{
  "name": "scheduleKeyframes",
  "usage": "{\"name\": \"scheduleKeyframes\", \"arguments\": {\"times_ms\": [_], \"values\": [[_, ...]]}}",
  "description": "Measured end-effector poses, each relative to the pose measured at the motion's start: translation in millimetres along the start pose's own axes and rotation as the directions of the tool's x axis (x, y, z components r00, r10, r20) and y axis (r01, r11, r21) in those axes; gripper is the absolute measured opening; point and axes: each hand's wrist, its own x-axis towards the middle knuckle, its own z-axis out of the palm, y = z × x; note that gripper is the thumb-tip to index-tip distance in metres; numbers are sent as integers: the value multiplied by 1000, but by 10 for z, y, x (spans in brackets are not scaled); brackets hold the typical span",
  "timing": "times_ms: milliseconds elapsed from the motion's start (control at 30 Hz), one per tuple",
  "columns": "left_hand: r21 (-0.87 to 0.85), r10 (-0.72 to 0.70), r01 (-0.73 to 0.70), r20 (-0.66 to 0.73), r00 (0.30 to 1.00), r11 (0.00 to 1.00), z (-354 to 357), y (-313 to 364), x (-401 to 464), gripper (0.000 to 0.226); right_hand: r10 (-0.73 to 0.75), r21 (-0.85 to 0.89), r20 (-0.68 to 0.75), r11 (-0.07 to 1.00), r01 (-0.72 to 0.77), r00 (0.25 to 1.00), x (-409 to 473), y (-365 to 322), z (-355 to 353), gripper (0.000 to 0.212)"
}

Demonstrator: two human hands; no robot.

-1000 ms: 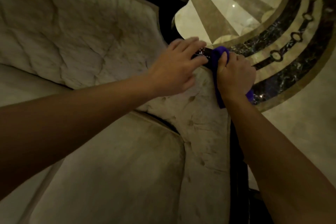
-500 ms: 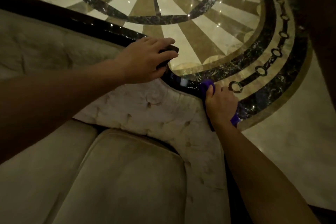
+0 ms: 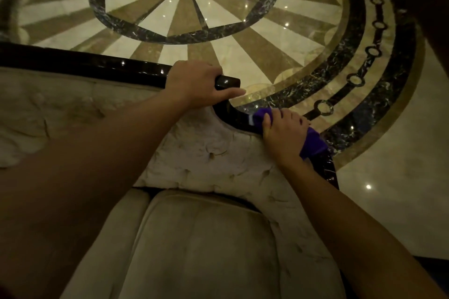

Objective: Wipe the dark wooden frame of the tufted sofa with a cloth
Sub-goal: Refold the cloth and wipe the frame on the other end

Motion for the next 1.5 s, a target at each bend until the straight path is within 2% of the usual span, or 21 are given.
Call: {"name": "scheduleKeyframes", "arguments": {"times_ms": [133, 267, 367, 400, 433, 467, 500, 533, 567, 600, 667, 767, 800, 833, 900, 967, 1033, 1133, 1200, 1333, 1500], "values": [[-45, -123, 121, -28, 992, 992, -17, 33, 24, 76, -57, 61, -16, 996, 58, 998, 24, -475, 145, 44], [50, -133, 135, -41, 990, 990, 15, 63, 94, 65, 35, 230, -57, 973, -21, 998, -63, -714, 173, 40], [112, -138, 143, -52, 989, 983, 37, 91, 107, 64, 121, 435, 5, 894, -111, 993, -57, -953, 81, 45], [116, -140, 145, -55, 989, 983, 47, 95, 108, 64, 170, 558, 80, 809, -185, 982, -18, -1060, 15, 47], [115, -143, 148, -54, 988, 982, 53, 96, 107, 64, 226, 680, 203, 667, -304, 953, 49, -1157, -71, 49], [107, -147, 151, -48, 988, 983, 49, 91, 105, 65, 279, 768, 355, 457, -448, 892, 138, -1239, -194, 48], [91, -153, 156, -40, 987, 984, 40, 86, 103, 65, 296, 792, 520, 185, -582, 802, 233, -1293, -314, 46], [73, -160, 162, -32, 987, 984, 28, 82, 98, 64, 265, 751, 649, -75, -656, 713, 312, -1323, -404, 44], [61, -162, 164, -31, 986, 985, 19, 77, 89, 62, 220, 699, 715, -265, -664, 664, 367, -1328, -454, 44], [46, -160, 162, -38, 986, 986, 15, 77, 74, 59, 193, 674, 726, -390, -627, 660, 404, -1332, -471, 43], [-1, -163, 164, -84, 983, 987, 27, 84, 39, 48, 208, 717, 665, -447, -535, 717, 416, -1397, -456, 47], [-24, -195, 194, -174, 965, 981, 56, 126, 0, 39, 353, 836, 549, -262, -483, 758, 323, -1483, -345, 52], [-14, -201, 202, -187, 961, 979, 65, 127, 3, 38, 396, 885, 457, -116, -450, 797, 274, -1468, -284, 49], [3, -203, 207, -188, 961, 978, 79, 122, 10, 38, 395, 913, 315, 122, -389, 863, 216, -1415, -188, 47], [45, -207, 217, -173, 963, 975, 108, 110, 26, 39, 275, 806, 62, 554, -210, 960, 131, -1251, -43, 38], [57, -211, 225, -180, 961, 973, 121, 110, 29, 39, 141, 646, -32, 758, -87, 990, 124, -1085, 1, 36], [49, -215, 229, -205, 955, 972, 117, 119, 25, 38, 9, 461, -17, 887, 0, 1000, 147, -924, 18, 41], [38, -218, 232, -217, 951, 972, 124, 117, 27, 39, -143, 145, 117, 981, 126, 983, 181, -585, 7, 53], [36, -224, 237, -209, 952, 971, 122, 109, 31, 41, -154, 46, 205, 988, 147, 967, 231, -299, -45, 60], [101, -209, 229, -180, 961, 968, 104, 123, 35, 44, 21, 88, 319, 995, -52, 947, 306, 310, -91, 79], [112, -180, 206, -203, 962, 972, 98, 161, -9, 48, 193, 123, 260, 965, -231, 946, -19, 738, -172, 71]]}}
